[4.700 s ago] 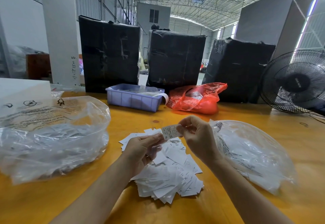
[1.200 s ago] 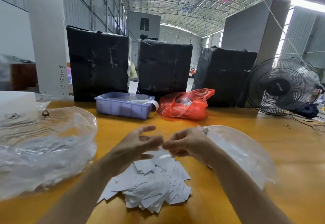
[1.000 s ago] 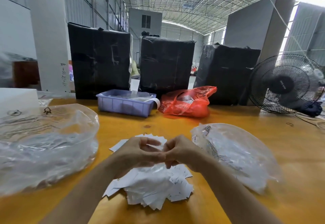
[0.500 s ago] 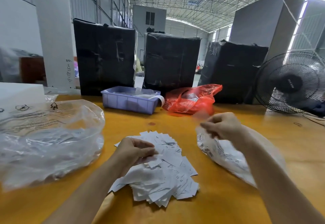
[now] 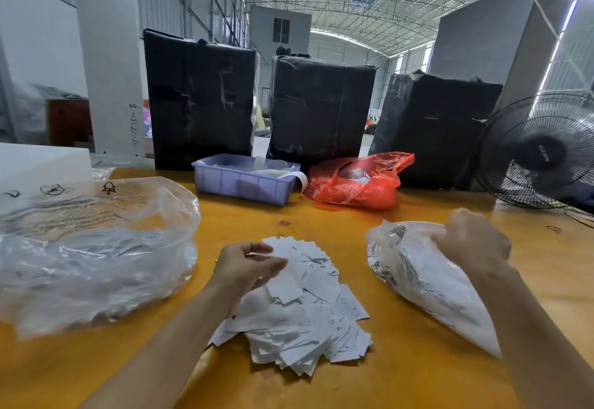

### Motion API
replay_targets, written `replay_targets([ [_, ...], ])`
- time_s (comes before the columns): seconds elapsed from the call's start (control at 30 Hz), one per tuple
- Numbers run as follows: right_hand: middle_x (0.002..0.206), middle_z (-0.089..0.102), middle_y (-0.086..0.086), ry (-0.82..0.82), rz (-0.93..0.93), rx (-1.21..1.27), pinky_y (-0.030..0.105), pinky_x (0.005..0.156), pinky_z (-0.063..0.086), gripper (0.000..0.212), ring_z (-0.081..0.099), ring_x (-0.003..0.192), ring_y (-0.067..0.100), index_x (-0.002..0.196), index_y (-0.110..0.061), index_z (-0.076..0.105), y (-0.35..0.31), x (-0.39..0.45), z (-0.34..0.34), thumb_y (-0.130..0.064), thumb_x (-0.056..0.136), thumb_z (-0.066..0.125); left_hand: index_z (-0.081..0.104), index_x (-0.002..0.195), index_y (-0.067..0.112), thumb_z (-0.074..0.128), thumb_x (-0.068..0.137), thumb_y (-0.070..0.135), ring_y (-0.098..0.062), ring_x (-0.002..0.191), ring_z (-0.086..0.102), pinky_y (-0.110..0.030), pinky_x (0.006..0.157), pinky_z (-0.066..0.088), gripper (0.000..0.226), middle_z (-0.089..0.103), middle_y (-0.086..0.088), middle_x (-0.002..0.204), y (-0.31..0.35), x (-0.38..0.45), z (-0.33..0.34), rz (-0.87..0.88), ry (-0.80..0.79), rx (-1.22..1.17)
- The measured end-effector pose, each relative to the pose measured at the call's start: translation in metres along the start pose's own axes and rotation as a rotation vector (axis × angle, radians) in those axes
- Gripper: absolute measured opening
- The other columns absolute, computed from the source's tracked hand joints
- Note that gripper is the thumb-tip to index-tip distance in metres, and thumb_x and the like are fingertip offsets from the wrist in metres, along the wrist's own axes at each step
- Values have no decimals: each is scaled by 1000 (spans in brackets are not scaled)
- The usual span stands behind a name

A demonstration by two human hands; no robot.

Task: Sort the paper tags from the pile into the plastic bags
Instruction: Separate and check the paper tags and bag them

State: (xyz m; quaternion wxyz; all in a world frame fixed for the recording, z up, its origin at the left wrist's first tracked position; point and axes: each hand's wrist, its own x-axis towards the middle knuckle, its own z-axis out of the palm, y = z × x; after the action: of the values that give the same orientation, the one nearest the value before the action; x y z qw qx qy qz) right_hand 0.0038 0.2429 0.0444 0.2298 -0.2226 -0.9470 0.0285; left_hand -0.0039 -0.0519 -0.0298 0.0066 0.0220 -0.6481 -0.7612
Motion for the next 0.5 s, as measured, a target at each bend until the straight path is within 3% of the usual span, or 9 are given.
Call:
replay_targets([
  [0.07,90,68,15,167,-193,240,31,66,43,12,62,84,33,87,-6,66,-24,-10,-5,-13,88,56,59,88,4,77,69,-3,-14,54,65,-18,48,50,28,69,-10,71,-1,1,0,5,17,-63],
  [0.1,87,70,14,158,-315,358,32,67,47,15,63,80,30,88,-5,70,-39,-19,-5,-9,87,55,58,89,4,75,70,-5,-16,57,65,-19,49,52,27,68,-13,75,-1,1,0,4,21,-94],
  [0.2,92,72,11,-172,-541,480,34,75,52,15,64,82,23,93,-4,72,-80,-52,14,-12,88,60,56,92,2,70,72,-13,-20,63,66,-20,52,54,29,67,-16,76,-4,2,1,7,24,-176],
  [0.27,99,69,9,-389,-532,356,34,78,51,27,63,90,24,99,-6,69,-95,-69,39,-30,88,64,56,93,2,69,72,-16,-21,67,67,-20,54,55,31,68,-16,76,-6,2,1,14,22,-175],
  [0.37,81,54,2,-423,-500,233,31,60,39,36,51,79,22,75,-15,53,-95,-73,67,-48,80,69,60,93,4,69,72,-17,-19,75,65,-18,58,55,31,65,-12,81,-10,3,3,24,9,-117],
  [0.43,74,46,-4,-422,-466,328,29,55,31,35,44,74,18,74,-18,49,-91,-69,73,-42,76,75,63,92,3,68,72,-17,-18,80,63,-16,59,55,28,62,-12,84,-11,3,3,24,-9,-112],
  [0.5,73,47,-7,-429,-430,463,23,55,33,28,46,71,12,90,-16,63,-88,-67,75,-32,73,79,66,93,1,67,75,-16,-15,78,61,-13,56,51,25,63,-10,82,-11,2,4,23,-22,-102],
])
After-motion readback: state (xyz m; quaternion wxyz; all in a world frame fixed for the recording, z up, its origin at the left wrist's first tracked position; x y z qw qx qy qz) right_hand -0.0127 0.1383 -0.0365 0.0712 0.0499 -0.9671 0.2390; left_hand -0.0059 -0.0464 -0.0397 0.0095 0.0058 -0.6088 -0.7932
